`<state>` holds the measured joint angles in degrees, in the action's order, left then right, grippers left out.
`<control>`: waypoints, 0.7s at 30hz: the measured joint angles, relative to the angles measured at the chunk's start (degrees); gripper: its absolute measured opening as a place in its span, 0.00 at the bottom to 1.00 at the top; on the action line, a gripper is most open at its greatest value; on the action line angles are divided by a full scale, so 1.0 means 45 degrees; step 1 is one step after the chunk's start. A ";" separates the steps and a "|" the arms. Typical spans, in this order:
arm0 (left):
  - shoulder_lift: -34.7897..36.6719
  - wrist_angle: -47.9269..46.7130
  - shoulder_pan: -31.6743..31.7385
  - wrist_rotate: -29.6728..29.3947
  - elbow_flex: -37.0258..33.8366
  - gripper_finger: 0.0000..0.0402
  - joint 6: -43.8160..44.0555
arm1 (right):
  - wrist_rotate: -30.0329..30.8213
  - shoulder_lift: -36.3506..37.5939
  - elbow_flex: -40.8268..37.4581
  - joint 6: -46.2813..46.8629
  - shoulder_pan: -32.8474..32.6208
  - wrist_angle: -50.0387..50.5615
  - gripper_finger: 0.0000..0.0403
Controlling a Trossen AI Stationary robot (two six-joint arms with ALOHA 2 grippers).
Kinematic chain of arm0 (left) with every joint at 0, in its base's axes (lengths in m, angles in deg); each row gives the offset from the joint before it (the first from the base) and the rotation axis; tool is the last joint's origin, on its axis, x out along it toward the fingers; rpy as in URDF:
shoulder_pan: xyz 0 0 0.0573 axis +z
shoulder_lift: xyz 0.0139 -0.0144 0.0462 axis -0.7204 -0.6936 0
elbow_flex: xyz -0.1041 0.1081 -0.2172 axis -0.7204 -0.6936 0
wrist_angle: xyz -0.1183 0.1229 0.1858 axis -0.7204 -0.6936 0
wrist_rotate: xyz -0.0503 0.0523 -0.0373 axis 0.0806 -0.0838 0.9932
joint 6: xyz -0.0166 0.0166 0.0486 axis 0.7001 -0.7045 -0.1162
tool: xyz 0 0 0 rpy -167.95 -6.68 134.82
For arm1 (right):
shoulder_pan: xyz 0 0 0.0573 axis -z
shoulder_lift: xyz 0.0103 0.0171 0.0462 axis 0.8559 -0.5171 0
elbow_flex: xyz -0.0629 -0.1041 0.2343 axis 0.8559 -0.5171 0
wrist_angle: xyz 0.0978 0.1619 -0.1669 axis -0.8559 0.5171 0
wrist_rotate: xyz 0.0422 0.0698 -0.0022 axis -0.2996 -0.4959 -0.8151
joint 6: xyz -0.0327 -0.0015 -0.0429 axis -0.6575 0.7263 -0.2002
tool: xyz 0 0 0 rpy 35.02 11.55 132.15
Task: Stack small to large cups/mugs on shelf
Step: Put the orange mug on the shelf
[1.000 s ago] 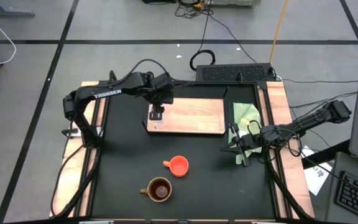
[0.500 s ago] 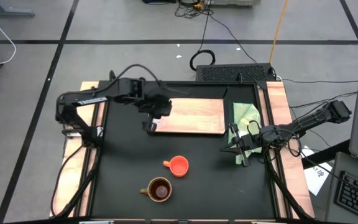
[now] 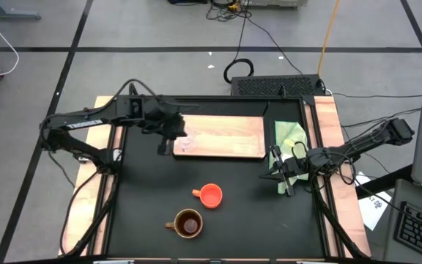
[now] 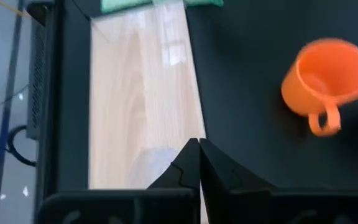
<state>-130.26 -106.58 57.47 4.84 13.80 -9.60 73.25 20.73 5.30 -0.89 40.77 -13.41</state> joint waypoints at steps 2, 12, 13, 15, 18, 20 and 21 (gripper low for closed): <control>0.0553 0.0492 0.0004 0.0144 -0.0669 0.00 0.0103 | 0.0000 -0.0003 0.0000 0.0007 0.0000 -0.0091 0.00; 0.4454 0.3863 -0.0234 0.0537 -0.4801 0.00 0.0555 | 0.0000 0.0000 0.0000 0.0119 0.0000 -0.0374 0.00; 0.4900 0.4375 -0.0229 0.0620 -0.5252 0.00 0.0628 | 0.0000 0.0000 0.0000 0.0112 0.0000 -0.0331 0.00; 0.5769 0.5339 -0.0224 0.0966 -0.6225 0.00 0.0746 | 0.0000 0.0000 0.0000 0.0102 0.0000 -0.0236 0.00; 0.7012 0.7058 -0.0229 0.1381 -0.7622 0.00 0.1247 | 0.0000 -0.0004 0.0000 0.0073 0.0000 -0.0107 0.00; 0.7775 0.8256 -0.0229 0.1392 -0.8645 0.00 0.1891 | 0.0000 -0.0009 0.0000 0.0083 0.0000 -0.0089 0.00; 0.8119 0.8861 -0.0229 0.1387 -0.9164 0.00 0.2139 | 0.0000 -0.0009 0.0000 0.0083 0.0000 -0.0086 0.00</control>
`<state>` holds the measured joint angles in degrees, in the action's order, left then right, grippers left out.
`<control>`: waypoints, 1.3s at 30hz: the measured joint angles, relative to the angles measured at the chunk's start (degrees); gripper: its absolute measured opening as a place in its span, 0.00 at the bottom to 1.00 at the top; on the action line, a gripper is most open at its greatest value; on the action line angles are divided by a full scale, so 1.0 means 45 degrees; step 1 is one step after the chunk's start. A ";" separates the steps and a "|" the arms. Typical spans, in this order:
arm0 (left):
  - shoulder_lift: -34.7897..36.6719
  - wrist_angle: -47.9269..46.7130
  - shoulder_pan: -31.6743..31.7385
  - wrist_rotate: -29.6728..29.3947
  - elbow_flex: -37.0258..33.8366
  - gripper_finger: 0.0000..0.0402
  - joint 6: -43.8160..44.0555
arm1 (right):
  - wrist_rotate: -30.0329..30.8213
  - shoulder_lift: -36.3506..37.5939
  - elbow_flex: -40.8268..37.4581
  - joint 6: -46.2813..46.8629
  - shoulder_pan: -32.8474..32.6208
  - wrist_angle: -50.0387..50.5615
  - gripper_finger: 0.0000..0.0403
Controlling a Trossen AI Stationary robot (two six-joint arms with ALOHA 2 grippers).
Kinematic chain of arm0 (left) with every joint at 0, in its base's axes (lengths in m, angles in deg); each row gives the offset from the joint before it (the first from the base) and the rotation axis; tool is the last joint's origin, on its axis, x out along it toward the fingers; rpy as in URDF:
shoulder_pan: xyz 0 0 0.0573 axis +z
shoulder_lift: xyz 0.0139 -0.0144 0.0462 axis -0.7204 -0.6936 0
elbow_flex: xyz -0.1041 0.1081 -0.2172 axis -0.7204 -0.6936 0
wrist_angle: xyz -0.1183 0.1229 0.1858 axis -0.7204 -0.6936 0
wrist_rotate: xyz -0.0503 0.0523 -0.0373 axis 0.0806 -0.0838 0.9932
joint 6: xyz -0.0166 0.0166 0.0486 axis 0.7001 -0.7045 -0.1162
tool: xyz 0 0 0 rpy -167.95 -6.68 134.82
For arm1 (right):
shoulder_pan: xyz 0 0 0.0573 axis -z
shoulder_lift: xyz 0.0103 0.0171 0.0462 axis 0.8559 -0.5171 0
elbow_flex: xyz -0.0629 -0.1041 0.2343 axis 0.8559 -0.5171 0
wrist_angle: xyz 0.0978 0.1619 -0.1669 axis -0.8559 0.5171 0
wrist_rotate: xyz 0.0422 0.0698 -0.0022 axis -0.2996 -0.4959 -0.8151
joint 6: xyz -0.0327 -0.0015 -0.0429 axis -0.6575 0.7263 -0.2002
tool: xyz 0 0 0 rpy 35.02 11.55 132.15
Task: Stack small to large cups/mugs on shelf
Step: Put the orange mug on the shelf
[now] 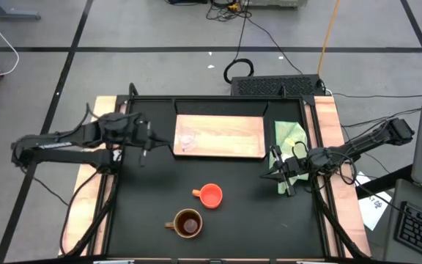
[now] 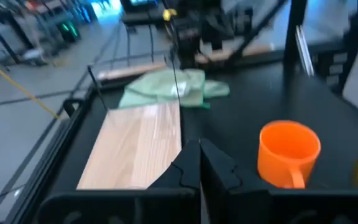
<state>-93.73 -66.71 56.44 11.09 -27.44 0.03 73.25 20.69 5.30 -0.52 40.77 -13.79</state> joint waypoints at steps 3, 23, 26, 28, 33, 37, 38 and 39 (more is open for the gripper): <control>0.1060 0.1416 -0.0010 -0.0295 -0.1578 0.00 0.0595 | 0.0000 -0.0005 0.0000 0.0000 0.0000 0.0007 0.00; 0.4470 0.5248 -0.0010 -0.1015 -0.6680 0.00 0.1824 | 0.0000 -0.0494 0.0000 -0.0092 0.0000 0.0062 0.00; 0.4467 0.5466 -0.0010 -0.1015 -0.6818 0.00 0.1928 | 0.0000 -0.0730 0.0000 -0.0092 0.0000 -0.0199 0.00; 0.4467 0.5496 -0.0010 -0.1018 -0.6824 0.00 0.2018 | 0.0000 -0.0847 0.0000 -0.0092 0.0000 -0.0280 0.00; 0.4467 0.5877 -0.0010 -0.1010 -0.6829 0.00 0.2022 | 0.0000 -0.1098 0.0000 -0.0136 0.0000 -0.0604 0.00; 0.4467 0.6122 -0.0010 -0.0705 -0.6829 0.00 0.2074 | 0.0000 -0.1122 0.0000 -0.0212 0.0000 -0.0654 0.00; 0.4462 0.6096 -0.0010 -0.0702 -0.6829 0.00 0.2097 | 0.0000 -0.1122 0.0000 -0.0219 0.0000 -0.0684 0.00; 0.4459 0.6062 -0.0010 -0.0704 -0.6829 0.00 0.2138 | 0.0000 -0.1122 0.0000 -0.0210 0.0000 -0.0695 0.00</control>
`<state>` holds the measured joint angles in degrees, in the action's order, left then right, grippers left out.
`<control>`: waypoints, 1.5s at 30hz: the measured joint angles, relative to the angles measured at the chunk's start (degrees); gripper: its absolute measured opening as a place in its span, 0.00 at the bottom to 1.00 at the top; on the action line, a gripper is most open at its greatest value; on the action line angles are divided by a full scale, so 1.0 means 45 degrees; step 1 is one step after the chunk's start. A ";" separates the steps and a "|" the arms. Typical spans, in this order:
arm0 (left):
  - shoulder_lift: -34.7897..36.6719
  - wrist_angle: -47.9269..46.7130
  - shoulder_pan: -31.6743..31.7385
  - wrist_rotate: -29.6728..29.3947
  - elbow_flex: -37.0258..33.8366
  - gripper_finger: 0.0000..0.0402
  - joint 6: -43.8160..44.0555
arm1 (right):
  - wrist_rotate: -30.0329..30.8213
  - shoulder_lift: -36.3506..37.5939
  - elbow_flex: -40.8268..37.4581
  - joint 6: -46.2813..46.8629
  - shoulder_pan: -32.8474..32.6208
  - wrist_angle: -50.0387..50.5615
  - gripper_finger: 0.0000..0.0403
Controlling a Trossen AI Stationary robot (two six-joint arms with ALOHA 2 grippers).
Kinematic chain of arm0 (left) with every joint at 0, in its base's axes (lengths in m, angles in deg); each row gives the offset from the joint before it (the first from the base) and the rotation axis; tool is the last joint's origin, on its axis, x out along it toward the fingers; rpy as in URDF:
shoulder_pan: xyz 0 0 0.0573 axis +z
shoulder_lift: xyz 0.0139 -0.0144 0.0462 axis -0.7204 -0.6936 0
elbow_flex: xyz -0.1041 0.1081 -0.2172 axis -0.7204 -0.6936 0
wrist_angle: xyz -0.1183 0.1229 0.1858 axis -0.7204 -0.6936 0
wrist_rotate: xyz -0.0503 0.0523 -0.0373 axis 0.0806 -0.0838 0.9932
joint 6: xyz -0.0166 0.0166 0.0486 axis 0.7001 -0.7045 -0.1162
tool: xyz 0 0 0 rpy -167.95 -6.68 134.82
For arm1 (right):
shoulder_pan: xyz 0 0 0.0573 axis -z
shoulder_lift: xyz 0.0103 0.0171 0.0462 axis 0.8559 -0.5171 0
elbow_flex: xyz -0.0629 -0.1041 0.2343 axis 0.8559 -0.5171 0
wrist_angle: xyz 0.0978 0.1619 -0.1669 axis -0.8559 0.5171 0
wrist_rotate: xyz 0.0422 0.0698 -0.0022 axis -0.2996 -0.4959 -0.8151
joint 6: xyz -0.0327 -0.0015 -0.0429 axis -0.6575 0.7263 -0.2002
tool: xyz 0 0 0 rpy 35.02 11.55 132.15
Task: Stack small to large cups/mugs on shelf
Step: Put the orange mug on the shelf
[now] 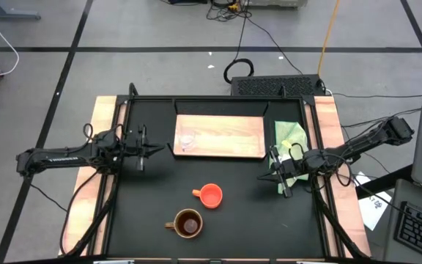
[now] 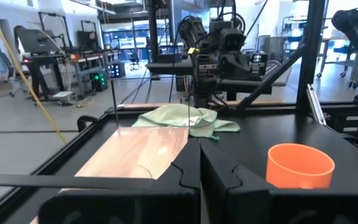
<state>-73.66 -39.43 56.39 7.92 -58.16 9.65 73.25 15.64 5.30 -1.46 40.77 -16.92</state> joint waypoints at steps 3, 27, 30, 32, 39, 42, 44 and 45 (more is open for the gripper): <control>-0.0002 -0.0001 0.0000 0.0009 0.0000 0.01 0.0179 | 0.0000 0.0000 0.0000 0.0052 0.0000 -0.0005 0.00; -0.0002 -0.0968 0.0000 -0.0165 0.0000 0.01 0.1668 | -0.0408 -0.0172 0.0000 0.0583 -0.0010 -0.0521 0.00; -0.0002 -0.0972 0.0000 -0.0165 0.0000 0.01 0.1639 | -0.0845 -0.0462 0.0000 -0.0009 -0.0015 -0.1236 0.00; -0.0002 -0.0838 0.0000 -0.0161 0.0000 0.01 0.1633 | -0.0831 -0.0677 0.0000 -0.0082 -0.0010 -0.2135 0.00; 0.0003 -0.0067 0.0000 0.0379 0.0005 0.01 0.1191 | -0.0712 -0.1397 0.0269 -0.0610 -0.0010 -0.4247 0.16; -0.0002 0.0042 0.0000 0.0379 0.0005 0.01 0.1009 | 0.0311 -0.1840 0.0781 -0.1192 -0.0003 -0.4283 0.28; 0.0011 0.0168 0.0000 0.0379 0.0005 0.01 0.0835 | 0.0864 -0.2291 0.1202 -0.1467 0.0114 -0.4100 0.35; 0.0008 0.0171 0.0000 0.0374 0.0010 0.01 0.0718 | 0.0905 -0.2547 0.1459 -0.1527 0.0243 -0.3900 0.39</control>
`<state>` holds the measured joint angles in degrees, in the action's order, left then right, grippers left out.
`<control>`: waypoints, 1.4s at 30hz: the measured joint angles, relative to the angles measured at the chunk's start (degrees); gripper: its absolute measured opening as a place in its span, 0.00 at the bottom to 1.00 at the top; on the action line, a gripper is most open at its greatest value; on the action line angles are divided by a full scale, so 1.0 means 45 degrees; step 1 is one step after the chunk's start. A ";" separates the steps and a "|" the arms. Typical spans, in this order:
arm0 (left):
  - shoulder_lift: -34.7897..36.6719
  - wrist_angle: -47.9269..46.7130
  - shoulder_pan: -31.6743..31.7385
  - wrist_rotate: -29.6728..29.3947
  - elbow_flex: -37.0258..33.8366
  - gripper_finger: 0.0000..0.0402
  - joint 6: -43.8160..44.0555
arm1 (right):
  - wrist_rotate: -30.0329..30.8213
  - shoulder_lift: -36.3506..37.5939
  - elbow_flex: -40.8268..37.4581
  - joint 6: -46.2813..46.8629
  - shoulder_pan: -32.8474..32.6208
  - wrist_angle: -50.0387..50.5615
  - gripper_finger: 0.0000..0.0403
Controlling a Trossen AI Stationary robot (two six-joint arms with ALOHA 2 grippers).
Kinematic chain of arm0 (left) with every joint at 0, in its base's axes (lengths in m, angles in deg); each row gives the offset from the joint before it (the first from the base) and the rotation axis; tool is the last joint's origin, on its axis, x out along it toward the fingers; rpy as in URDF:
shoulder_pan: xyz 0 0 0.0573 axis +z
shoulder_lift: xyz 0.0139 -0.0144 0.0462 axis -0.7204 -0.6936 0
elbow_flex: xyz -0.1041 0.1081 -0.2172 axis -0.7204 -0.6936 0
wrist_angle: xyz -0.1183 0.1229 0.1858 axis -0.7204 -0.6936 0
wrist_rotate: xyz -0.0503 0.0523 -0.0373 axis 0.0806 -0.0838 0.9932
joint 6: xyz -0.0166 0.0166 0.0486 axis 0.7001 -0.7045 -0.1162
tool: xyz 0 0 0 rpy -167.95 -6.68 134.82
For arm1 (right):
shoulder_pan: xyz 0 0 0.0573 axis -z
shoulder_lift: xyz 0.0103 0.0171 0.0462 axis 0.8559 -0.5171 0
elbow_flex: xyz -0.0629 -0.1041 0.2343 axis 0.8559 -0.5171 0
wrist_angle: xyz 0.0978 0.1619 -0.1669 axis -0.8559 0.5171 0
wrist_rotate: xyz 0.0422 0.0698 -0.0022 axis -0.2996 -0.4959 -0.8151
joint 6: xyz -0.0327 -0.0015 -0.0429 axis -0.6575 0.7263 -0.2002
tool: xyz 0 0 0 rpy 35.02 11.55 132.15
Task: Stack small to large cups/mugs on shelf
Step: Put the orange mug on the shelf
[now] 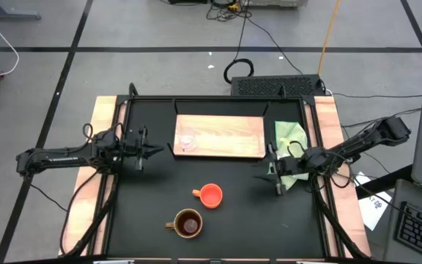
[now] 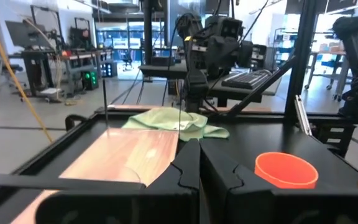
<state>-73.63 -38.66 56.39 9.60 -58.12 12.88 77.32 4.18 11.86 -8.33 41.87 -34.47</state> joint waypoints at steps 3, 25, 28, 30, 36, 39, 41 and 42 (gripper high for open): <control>-0.0010 -0.0256 0.0000 0.0000 0.0000 0.01 -0.0285 | 0.0001 -0.0948 0.0886 0.0073 0.0540 0.0323 0.48; -0.0010 -0.1123 0.0000 -0.0777 0.0000 0.01 -0.0936 | -0.0721 -0.4311 0.6165 0.2382 0.1013 0.6459 0.55; -0.0010 -0.0957 0.0000 -0.0761 0.0000 0.01 -0.0797 | -0.0686 -0.4306 0.6295 0.2382 0.0554 0.6384 0.56; -0.0010 -0.0839 0.0000 -0.0686 0.0000 0.01 -0.0723 | -0.0696 -0.4367 0.6297 0.2412 0.0290 0.6396 0.56; -0.0010 -0.0273 0.0000 -0.0678 0.0000 0.01 -0.0310 | -0.0655 -0.5972 0.6395 0.3391 -0.0111 0.5339 0.56; -0.0010 0.0049 0.0000 -0.0667 0.0000 0.01 0.0197 | -0.0696 -0.6764 0.7011 0.3724 -0.0273 0.5907 0.56; -0.0010 0.0189 0.0000 -0.0661 0.0000 0.01 0.0598 | -0.0691 -0.7055 0.7582 0.3689 -0.0331 0.6806 0.56; -0.0010 0.0182 0.0000 -0.0661 0.0000 0.01 0.0744 | -0.0691 -0.7136 0.7910 0.3684 -0.0340 0.7354 0.56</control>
<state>-73.67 -37.84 56.39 6.63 -58.12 16.23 74.21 -27.93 47.46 8.24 40.34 -1.38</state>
